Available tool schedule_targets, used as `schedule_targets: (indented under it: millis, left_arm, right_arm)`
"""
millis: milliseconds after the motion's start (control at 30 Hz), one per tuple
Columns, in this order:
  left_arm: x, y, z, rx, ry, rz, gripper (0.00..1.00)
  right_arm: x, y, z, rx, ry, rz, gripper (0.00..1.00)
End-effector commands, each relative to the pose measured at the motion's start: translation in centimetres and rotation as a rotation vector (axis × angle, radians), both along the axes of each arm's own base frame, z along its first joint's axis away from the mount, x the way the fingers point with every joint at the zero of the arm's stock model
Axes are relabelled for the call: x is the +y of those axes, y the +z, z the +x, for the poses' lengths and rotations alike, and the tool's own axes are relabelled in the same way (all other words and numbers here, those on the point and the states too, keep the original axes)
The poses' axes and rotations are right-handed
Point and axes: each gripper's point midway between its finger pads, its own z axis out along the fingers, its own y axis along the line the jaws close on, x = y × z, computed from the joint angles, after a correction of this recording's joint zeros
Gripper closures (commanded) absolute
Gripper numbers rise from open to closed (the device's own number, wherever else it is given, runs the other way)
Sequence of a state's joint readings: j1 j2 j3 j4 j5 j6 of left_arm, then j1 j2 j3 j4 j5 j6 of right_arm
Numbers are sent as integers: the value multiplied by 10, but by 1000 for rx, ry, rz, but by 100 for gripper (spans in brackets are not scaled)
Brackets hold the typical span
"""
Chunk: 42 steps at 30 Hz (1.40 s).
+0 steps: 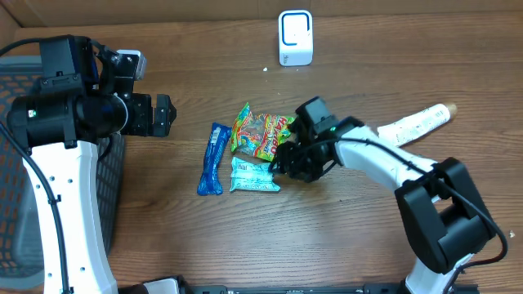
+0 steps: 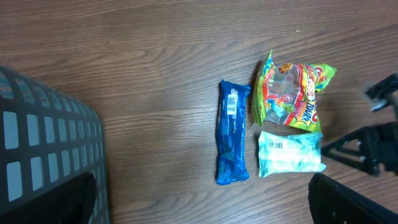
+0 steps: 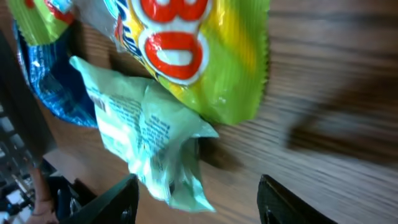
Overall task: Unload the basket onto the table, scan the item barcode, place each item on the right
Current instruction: 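Grasp the green pouch with the right gripper and lift it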
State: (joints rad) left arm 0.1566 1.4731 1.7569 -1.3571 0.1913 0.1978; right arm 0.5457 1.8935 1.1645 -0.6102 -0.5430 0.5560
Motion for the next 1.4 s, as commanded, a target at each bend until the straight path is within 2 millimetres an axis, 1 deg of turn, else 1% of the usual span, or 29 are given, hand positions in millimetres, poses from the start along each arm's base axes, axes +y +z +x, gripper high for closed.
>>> schedule_targets:
  millis: [0,67,167,333,367,500,533,633,667,767,833,867,900,1000,1067,1100,1133,1200,1233,1267,1300,1367]
  left_arm:
    - [-1,3,1,-9,-8,-4,0]
    - [-1,3,1,-9,-8,-4,0]
    - [-1,3,1,-9,-8,-4,0]
    - [-1,3,1,-9,-8,-4,0]
    - [-1,3,1,-9,-8,-4,0]
    - [-1,3,1,-9,-8,-4,0]
    - [-1,3,1,-9,-8,-4,0]
    - [-1,3,1,-9,-8,-4,0]
    - [-1,3,1,-9,-8,-4,0]
    - [-1,3,1,-9,-8,-4,0]
    - [-1,3,1,-9,-8,-4,0]
    - [-1,3,1,-9,-8,-4,0]
    - [-1,3,1,-9,-8,-4,0]
    - [-1,3,1,-9,-8,-4,0]
    - [-1,3,1,-9,-8,-4,0]
    - [-1,3,1,-9,-8,-4,0]
    - [-1,3,1,-9,-8,-4,0]
    - [-1,3,1,-9,-8,-4,0]
    - [-1,3,1,-9,-8,-4,0]
    - [-1,3,1,-9,-8,-4,0]
    - [-1,3,1,-9,-8,-4,0]
    - [-1,3,1,-9,-8,-4,0]
  right_arm:
    - [9,0,-3,36,-95,16,39]
    - [13,0,1,25,-119,27,39]
    - [19,-3,2,11,-144,30,47]
    - [28,-9,3,-14,-174,19,51]
    - [29,-11,4,-15,-178,14,51]
    - [28,-23,3,26,-217,-7,56]
    - [28,-25,1,42,-212,-5,61]
    - [28,-25,-1,53,-206,0,92]
    - [29,-23,-2,53,-195,10,96]
    - [31,-10,-1,33,-117,79,96]
    - [27,2,2,0,-77,112,96]
    - [23,8,4,-26,-60,116,96]
    - [19,19,7,-84,-16,126,96]
    - [12,43,9,-225,106,150,96]
    - [-4,55,12,-310,150,108,96]
    - [-17,57,17,-342,139,54,96]
    - [-25,58,20,-358,130,23,96]
    - [-53,58,31,-414,113,-84,96]
    - [-66,55,36,-436,113,-141,96]
    - [-83,49,44,-448,80,-227,96]
    - [-95,43,48,-452,59,-286,96]
    - [-112,35,54,-458,30,-360,96]
